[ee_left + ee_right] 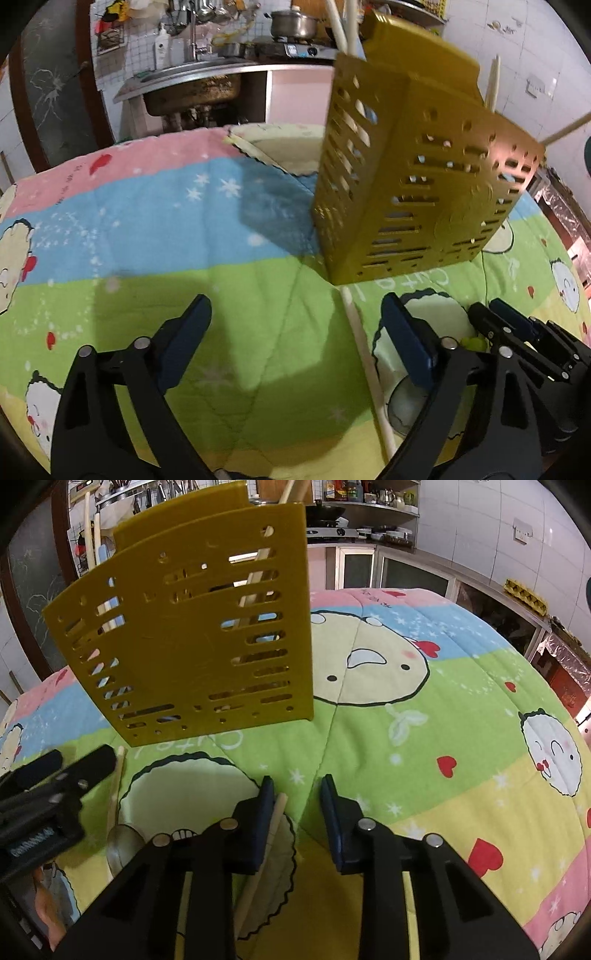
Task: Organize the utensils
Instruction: 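Lower both tools back toward the remaining chopsticks on the quilt, then close the left tool on a chopstick while the right tool grasps another chopstick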
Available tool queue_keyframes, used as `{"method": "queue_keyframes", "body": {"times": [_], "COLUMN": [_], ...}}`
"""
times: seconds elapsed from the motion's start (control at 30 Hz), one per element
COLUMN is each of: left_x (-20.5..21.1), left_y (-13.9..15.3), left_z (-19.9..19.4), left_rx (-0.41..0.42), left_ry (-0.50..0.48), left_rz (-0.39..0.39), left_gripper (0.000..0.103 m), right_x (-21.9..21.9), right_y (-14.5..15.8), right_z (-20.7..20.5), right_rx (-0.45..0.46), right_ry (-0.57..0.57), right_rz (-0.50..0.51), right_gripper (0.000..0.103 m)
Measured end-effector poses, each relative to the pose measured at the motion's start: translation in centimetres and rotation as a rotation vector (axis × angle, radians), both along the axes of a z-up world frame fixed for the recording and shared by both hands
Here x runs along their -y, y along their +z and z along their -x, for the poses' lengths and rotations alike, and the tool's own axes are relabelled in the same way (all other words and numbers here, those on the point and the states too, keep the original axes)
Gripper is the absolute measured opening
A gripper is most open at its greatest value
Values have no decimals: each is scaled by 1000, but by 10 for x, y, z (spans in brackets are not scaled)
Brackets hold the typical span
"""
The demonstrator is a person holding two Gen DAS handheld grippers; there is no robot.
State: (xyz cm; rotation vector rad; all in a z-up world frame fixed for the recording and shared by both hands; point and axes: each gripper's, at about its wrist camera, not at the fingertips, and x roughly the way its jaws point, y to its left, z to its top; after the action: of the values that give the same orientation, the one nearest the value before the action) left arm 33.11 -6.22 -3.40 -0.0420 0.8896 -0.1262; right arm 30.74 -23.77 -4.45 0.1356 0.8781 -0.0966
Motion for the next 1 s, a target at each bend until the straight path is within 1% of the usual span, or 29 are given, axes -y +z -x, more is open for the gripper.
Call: {"method": "queue_keyframes", "body": {"times": [0.03, 0.1, 0.13, 0.2, 0.27, 0.3, 0.37, 0.43, 0.47, 0.5, 0.53, 0.57, 0.63, 0.77, 0.87, 1.0], "left_x": [3, 7, 9, 11, 13, 14, 15, 15, 14, 14, 14, 15, 17, 21, 18, 11], "left_y": [-2, -6, -9, -10, -9, -9, -8, -7, -7, -6, -5, -5, -5, -6, -4, 1], "left_z": [-1, -5, -7, -7, -7, -8, -8, -8, -11, -11, -13, -15, -16, -13, -9, -5], "left_rx": [-5, -18, -33, -31, -30, -32, -34, -35, -37, -38, -41, -48, -51, -41, -37, -28], "left_ry": [-7, -14, -17, -13, -23, -25, -22, -20, -19, -19, -24, -33, -32, -39, -37, -35], "left_rz": [-6, -17, -25, -35, -32, -33, -34, -30, -29, -27, -20, -12, -27, -43, -22, -2], "left_gripper": [85, 75, 68, 62, 48, 45, 35, 28, 24, 22, 14, 10, 10, 9, 8, 7], "right_x": [0, 1, 1, 0, 0, 0, 0, 2, 1, 1, 0, -1, -4, 0, 5, 14], "right_y": [0, 0, 0, 1, 1, 1, 0, 0, 0, 0, 0, 0, 1, 1, 3, 9], "right_z": [1, 2, 3, 3, 2, 1, -1, -4, -4, -5, -6, -7, -9, -10, -9, -8], "right_rx": [2, 6, 8, 11, 11, 10, 10, 9, 10, 11, 8, 6, 3, 3, 11, 30], "right_ry": [-1, -3, -4, -5, -7, -8, -12, -11, -10, -7, -7, -7, -6, -8, -8, -20], "right_rz": [-5, -14, -18, -23, -27, -28, -27, -25, -25, -28, -30, -25, -12, -38, -73, -90], "right_gripper": [25, 23, 22, 21, 20, 19, 17, 15, 12, 10, 8, 7, 6, 5, 4, 3]}}
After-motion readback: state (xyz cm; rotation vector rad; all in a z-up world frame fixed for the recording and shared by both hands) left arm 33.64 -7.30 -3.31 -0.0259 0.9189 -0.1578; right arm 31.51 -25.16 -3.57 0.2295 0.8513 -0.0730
